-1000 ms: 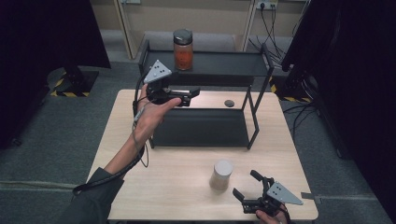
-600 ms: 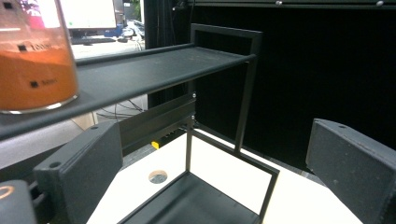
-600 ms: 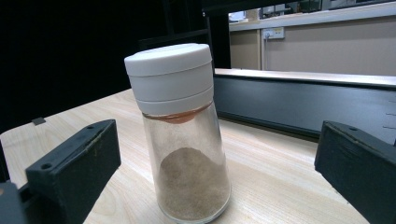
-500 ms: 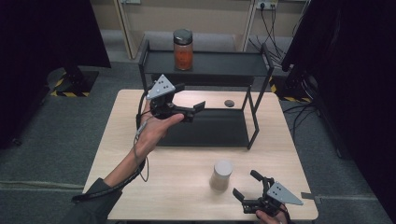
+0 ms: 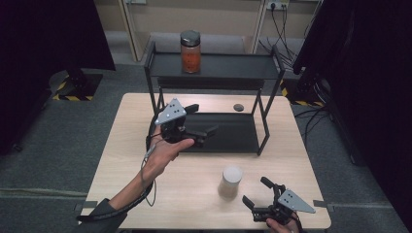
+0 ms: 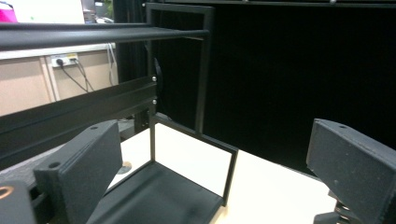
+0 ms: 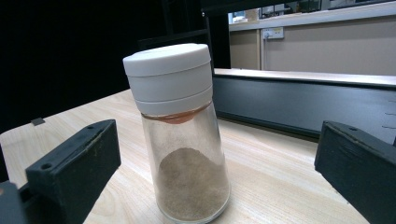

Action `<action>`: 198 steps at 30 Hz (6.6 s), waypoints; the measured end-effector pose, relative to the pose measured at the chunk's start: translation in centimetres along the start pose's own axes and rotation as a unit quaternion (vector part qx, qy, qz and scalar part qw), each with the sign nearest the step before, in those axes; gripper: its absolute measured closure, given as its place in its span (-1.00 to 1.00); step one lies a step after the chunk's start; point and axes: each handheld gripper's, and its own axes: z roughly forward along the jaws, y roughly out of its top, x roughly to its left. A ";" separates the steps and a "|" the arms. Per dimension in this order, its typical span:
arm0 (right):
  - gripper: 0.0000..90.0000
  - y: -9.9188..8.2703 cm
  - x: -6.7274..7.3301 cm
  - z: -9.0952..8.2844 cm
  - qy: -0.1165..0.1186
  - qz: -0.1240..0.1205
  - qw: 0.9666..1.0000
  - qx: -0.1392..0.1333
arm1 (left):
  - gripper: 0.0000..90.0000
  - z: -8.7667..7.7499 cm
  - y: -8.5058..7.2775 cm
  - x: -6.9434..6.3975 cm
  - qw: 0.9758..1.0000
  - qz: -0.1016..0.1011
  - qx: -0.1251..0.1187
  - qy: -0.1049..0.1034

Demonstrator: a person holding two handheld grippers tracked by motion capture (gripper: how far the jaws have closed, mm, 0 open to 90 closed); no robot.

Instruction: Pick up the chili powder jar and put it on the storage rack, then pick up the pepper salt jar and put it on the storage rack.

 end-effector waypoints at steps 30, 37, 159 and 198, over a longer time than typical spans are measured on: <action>-0.99 0.0 0.0 0.1 0.000 -0.001 1.000 0.001 | -0.94 -3.0 -7.5 -3.6 0.999 0.004 -0.008 -0.049; -0.99 0.0 0.0 0.1 -0.001 -0.001 1.000 0.000 | -0.95 -3.1 -9.8 -3.8 0.998 0.003 -0.020 -0.065; -0.51 2.4 1.2 6.4 0.027 -0.071 0.996 0.043 | -0.99 -3.9 -21.0 -5.5 0.996 0.010 -0.020 -0.082; -0.21 7.6 1.9 5.6 0.025 -0.084 0.995 0.040 | -0.98 -3.9 -21.3 -5.3 0.997 0.007 -0.016 -0.071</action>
